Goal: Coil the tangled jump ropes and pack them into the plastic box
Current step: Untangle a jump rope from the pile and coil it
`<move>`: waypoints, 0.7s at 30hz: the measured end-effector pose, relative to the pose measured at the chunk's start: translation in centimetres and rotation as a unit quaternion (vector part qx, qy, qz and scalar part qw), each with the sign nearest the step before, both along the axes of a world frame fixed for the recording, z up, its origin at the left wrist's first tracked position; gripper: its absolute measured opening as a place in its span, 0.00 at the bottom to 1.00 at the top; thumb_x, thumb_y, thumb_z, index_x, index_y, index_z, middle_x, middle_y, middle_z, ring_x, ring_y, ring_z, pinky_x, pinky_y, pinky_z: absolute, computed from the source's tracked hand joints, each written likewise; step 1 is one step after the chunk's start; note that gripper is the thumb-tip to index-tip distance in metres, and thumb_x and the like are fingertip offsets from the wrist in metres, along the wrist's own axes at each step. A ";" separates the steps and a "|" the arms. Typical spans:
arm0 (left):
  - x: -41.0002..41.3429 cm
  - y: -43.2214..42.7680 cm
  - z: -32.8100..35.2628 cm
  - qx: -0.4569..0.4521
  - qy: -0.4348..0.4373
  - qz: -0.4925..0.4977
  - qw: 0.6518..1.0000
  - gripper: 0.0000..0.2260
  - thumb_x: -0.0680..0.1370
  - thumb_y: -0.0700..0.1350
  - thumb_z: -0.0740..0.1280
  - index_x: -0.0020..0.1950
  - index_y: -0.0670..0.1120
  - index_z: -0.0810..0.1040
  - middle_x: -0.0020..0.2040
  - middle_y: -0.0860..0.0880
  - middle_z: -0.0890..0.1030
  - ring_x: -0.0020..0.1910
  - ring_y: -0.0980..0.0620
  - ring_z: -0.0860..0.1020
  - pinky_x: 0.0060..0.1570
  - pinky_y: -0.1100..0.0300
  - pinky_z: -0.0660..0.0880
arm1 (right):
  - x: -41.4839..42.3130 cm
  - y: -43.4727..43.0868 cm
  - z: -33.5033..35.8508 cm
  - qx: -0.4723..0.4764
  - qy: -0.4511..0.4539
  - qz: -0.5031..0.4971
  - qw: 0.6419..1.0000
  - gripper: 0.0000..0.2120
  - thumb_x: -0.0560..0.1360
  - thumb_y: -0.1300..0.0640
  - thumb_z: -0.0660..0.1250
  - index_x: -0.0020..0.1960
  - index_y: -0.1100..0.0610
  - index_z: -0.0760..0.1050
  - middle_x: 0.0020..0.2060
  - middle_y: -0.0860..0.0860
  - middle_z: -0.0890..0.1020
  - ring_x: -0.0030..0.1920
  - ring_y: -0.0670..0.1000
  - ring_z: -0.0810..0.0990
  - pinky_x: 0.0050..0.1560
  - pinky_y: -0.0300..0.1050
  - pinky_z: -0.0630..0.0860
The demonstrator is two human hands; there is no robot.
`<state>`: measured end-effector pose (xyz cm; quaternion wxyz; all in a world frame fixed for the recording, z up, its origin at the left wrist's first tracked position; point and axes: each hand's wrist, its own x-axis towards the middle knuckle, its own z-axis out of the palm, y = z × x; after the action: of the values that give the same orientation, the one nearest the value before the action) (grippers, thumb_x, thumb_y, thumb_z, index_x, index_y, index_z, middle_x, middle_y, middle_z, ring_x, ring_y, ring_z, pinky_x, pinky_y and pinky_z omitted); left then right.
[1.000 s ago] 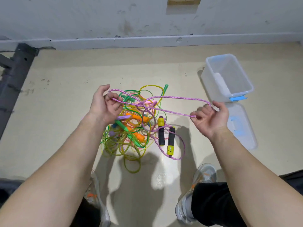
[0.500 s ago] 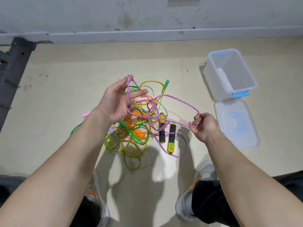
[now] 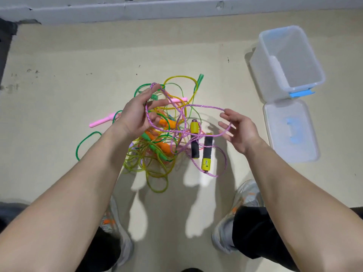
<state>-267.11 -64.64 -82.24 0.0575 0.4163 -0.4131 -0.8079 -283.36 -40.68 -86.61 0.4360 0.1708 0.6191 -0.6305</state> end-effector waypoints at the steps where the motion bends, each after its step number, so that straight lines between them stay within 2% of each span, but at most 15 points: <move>1: -0.2 0.0 -0.7 -0.011 -0.010 0.002 1.000 0.13 0.83 0.52 0.63 0.67 0.54 0.78 0.54 0.41 0.84 0.21 0.53 0.68 0.29 0.60 0.73 | -0.3 -0.4 -0.5 0.011 0.017 0.022 1.000 0.16 0.77 0.60 0.63 0.62 0.51 0.80 0.59 0.46 0.83 0.54 0.51 0.81 0.44 0.42 0.77; 5: -0.8 0.0 -3.6 -0.050 -0.049 0.011 0.998 0.14 0.84 0.50 0.60 0.67 0.52 0.78 0.45 0.45 0.85 0.31 0.49 0.79 0.34 0.58 0.71 | -1.7 -1.8 -3.1 0.056 0.081 0.077 0.992 0.22 0.78 0.57 0.61 0.70 0.46 0.73 0.62 0.43 0.76 0.61 0.48 0.74 0.58 0.47 0.73; 7: -1.0 -0.2 -5.0 -0.048 -0.039 0.026 0.998 0.13 0.85 0.49 0.59 0.67 0.51 0.77 0.43 0.45 0.84 0.32 0.48 0.80 0.35 0.57 0.71 | -2.1 -2.0 -4.9 0.115 0.122 0.109 0.980 0.21 0.78 0.58 0.61 0.69 0.48 0.73 0.61 0.46 0.76 0.57 0.48 0.75 0.56 0.46 0.74; 9: -1.2 -0.6 -6.4 -0.044 -0.044 0.057 0.996 0.12 0.84 0.48 0.60 0.65 0.50 0.78 0.41 0.45 0.82 0.32 0.49 0.80 0.35 0.58 0.71 | -1.6 -1.7 -6.9 0.207 0.175 0.177 0.946 0.11 0.77 0.58 0.62 0.56 0.54 0.79 0.48 0.50 0.81 0.47 0.52 0.78 0.46 0.45 0.75; 10: -1.3 -0.8 -7.1 -0.049 -0.055 0.071 0.995 0.11 0.84 0.48 0.61 0.63 0.51 0.79 0.40 0.46 0.82 0.33 0.49 0.80 0.35 0.58 0.71 | -1.0 -1.4 -8.0 0.246 0.193 0.219 0.924 0.09 0.77 0.58 0.61 0.49 0.58 0.80 0.43 0.52 0.83 0.45 0.56 0.80 0.44 0.46 0.76; 12: -1.0 -1.4 -8.5 -0.059 -0.076 0.089 0.991 0.09 0.83 0.49 0.63 0.58 0.51 0.80 0.38 0.49 0.83 0.35 0.49 0.81 0.37 0.57 0.71 | 0.9 -0.6 -10.1 0.289 0.218 0.311 0.879 0.11 0.76 0.57 0.60 0.43 0.59 0.79 0.39 0.53 0.84 0.44 0.57 0.83 0.46 0.46 0.79; 14: -0.3 -1.8 -9.8 -0.039 -0.076 0.098 0.992 0.09 0.81 0.49 0.63 0.57 0.49 0.81 0.37 0.50 0.81 0.35 0.49 0.80 0.37 0.57 0.71 | 3.5 -0.8 -10.6 0.286 0.267 0.348 0.852 0.08 0.75 0.61 0.60 0.44 0.57 0.78 0.39 0.51 0.83 0.43 0.53 0.82 0.44 0.41 0.77; 15: 0.0 -1.9 -10.2 -0.023 -0.070 0.096 0.993 0.10 0.81 0.49 0.62 0.57 0.49 0.80 0.37 0.51 0.80 0.34 0.50 0.79 0.34 0.59 0.70 | 4.6 -1.2 -10.7 0.280 0.315 0.344 0.839 0.08 0.73 0.62 0.60 0.45 0.56 0.78 0.41 0.52 0.82 0.45 0.54 0.81 0.45 0.43 0.76; 17: 0.4 -2.0 -10.5 -0.004 -0.061 0.075 0.995 0.11 0.81 0.47 0.60 0.54 0.49 0.81 0.39 0.50 0.80 0.29 0.52 0.75 0.28 0.63 0.65 | 5.8 -3.0 -10.6 0.273 0.409 0.327 0.807 0.14 0.73 0.61 0.61 0.55 0.56 0.80 0.51 0.57 0.80 0.54 0.58 0.78 0.55 0.49 0.76; 19: 0.6 -2.1 -10.0 0.016 -0.045 0.040 0.998 0.13 0.81 0.45 0.57 0.52 0.49 0.82 0.38 0.50 0.81 0.24 0.55 0.67 0.24 0.65 0.57 | 6.0 -5.7 -10.0 0.251 0.423 0.321 0.809 0.20 0.73 0.59 0.63 0.64 0.58 0.77 0.59 0.57 0.77 0.62 0.57 0.74 0.62 0.51 0.73; 21: 0.6 -2.4 -9.4 0.047 -0.013 -0.001 0.999 0.15 0.80 0.42 0.53 0.51 0.47 0.81 0.34 0.51 0.79 0.20 0.56 0.61 0.23 0.64 0.50 | 5.7 -9.0 -8.9 0.207 0.424 0.302 0.829 0.24 0.71 0.58 0.65 0.67 0.57 0.76 0.62 0.55 0.76 0.65 0.56 0.72 0.67 0.53 0.71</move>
<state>-266.53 -67.06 -91.59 0.0318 0.4287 -0.3759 -0.8209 -277.65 -49.65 -95.54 0.2539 -0.2220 0.8797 -0.3354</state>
